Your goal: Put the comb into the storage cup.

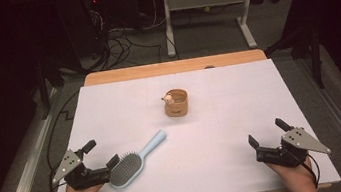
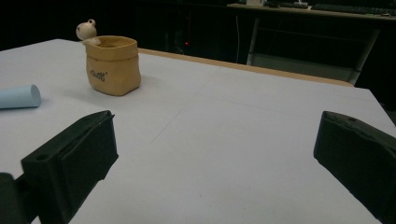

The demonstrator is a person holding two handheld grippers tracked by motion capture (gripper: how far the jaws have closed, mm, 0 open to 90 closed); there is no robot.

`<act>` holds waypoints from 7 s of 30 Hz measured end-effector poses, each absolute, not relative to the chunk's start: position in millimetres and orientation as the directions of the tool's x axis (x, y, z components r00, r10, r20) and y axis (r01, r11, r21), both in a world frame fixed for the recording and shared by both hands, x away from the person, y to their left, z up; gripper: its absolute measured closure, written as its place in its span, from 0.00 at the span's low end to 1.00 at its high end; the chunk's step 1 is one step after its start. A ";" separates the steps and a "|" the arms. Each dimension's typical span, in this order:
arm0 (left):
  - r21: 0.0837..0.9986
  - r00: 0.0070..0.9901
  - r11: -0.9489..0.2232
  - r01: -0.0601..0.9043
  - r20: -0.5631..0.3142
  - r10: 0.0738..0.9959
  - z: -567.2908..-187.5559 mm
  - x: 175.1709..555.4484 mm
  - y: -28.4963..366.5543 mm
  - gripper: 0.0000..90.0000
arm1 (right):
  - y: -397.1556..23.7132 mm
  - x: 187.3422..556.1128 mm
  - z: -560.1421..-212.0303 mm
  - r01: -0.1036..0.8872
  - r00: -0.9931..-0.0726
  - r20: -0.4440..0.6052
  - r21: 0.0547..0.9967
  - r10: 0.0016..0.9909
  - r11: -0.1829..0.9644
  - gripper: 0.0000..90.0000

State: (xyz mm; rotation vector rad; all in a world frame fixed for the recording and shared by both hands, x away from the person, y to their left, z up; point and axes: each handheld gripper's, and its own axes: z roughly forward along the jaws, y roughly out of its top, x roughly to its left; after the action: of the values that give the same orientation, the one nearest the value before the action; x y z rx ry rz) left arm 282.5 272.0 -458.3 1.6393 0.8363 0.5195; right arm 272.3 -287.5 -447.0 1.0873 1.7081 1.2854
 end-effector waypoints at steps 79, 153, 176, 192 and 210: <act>0.825 0.738 -0.436 0.360 0.034 0.674 -461.4 283.8 233.1 0.02 | -284.3 273.4 -449.4 0.224 -0.384 -0.066 0.961 0.921 0.162 0.00; 0.218 0.808 -0.788 0.576 -0.006 0.589 -445.8 326.3 180.0 0.11 | -282.0 268.9 -445.9 0.218 -0.456 -0.069 0.958 0.888 0.187 0.00; 0.185 0.789 -0.769 0.611 -0.066 0.611 -449.8 335.1 179.4 0.14 | -280.1 268.0 -446.2 0.212 -0.463 -0.075 0.958 0.883 0.193 0.00; 0.239 0.814 -0.787 0.569 -0.028 0.580 -448.5 331.1 184.6 0.22 | -278.2 267.5 -446.8 0.215 -0.464 -0.078 0.956 0.882 0.198 0.00; 0.231 0.827 -0.803 0.550 -0.019 0.561 -448.0 331.7 182.3 0.22 | -277.7 268.2 -447.9 0.217 -0.465 -0.078 0.956 0.882 0.199 0.00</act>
State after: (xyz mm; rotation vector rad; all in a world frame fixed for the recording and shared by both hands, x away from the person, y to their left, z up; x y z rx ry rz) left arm 331.7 182.3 -448.0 2.7829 0.8585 0.0740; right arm 268.2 -277.7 -447.9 1.0274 1.8205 1.2924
